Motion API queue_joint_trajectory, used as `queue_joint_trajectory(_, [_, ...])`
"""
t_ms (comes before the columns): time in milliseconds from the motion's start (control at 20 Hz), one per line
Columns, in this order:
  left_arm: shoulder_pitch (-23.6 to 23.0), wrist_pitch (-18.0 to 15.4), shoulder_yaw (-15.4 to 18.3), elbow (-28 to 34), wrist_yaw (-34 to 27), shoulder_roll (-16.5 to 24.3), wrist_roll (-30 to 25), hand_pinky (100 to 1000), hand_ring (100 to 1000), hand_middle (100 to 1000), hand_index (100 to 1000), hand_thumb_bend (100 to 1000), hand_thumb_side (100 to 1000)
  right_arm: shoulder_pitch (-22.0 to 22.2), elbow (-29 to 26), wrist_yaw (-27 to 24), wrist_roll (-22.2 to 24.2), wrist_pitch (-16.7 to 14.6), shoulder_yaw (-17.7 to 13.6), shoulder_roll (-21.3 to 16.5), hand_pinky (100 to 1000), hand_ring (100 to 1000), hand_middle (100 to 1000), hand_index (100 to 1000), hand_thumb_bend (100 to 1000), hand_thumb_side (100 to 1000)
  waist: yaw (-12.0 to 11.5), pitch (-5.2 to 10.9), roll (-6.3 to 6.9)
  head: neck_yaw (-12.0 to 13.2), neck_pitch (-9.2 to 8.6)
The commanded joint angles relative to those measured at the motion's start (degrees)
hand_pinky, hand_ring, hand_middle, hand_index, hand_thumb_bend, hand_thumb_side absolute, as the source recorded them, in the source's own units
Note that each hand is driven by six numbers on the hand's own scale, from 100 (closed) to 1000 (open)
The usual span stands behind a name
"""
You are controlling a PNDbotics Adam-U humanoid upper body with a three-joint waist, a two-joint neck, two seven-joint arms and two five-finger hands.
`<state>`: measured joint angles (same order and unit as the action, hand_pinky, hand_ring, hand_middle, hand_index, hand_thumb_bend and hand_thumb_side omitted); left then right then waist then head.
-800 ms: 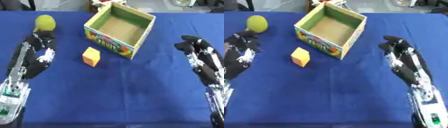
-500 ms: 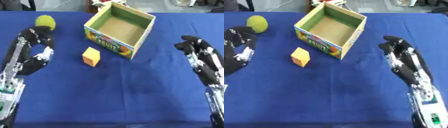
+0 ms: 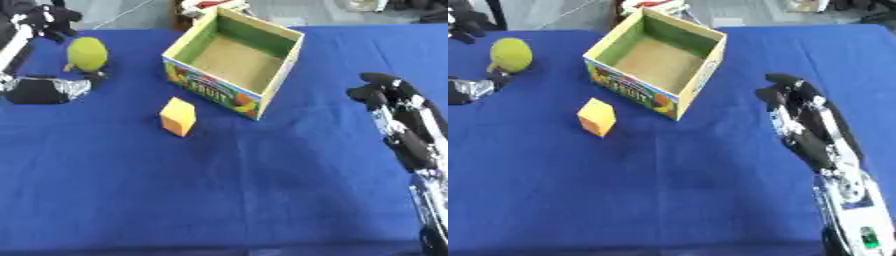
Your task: Pick up objects on the table and place them in the box.
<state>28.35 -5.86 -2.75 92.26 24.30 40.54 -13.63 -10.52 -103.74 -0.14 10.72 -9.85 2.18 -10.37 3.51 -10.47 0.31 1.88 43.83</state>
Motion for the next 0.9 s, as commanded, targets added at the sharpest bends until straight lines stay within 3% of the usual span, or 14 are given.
queue_joint_trajectory(50, [4.36, 1.4, -1.25, -4.33, 3.21, 6.86, -3.15, 769, 764, 806, 887, 623, 315, -0.27, -0.4, -0.19, 0.15, 0.04, 0.24, -1.15, 825, 751, 586, 808, 100, 495, 0.31, 1.07, 0.21, 0.18, 0.29])
queue_joint_trajectory(250, [10.8, 3.43, -4.19, -10.78, 7.18, 8.46, -7.12, 786, 765, 809, 893, 652, 299, -0.21, -0.28, -0.32, 0.45, 0.04, 0.54, -1.3, 825, 751, 586, 808, 100, 494, 0.84, 1.3, 0.35, 0.6, 0.29])
queue_joint_trajectory(500, [17.78, 5.76, -5.19, -18.86, 12.15, 4.84, -11.71, 783, 753, 795, 891, 667, 291, -0.08, -0.16, -0.36, 0.63, 0.02, 0.64, -1.44, 825, 751, 586, 808, 100, 493, 1.02, 1.5, 0.35, 0.74, 0.29])
queue_joint_trajectory(900, [23.73, 8.53, -5.3, -32.03, 20.25, -1.57, -9.28, 784, 744, 784, 888, 686, 275, -0.1, -0.03, -0.45, 0.92, -0.03, 0.91, -1.5, 826, 751, 586, 808, 100, 491, 1.38, 1.55, 0.23, 1.07, 0.29])
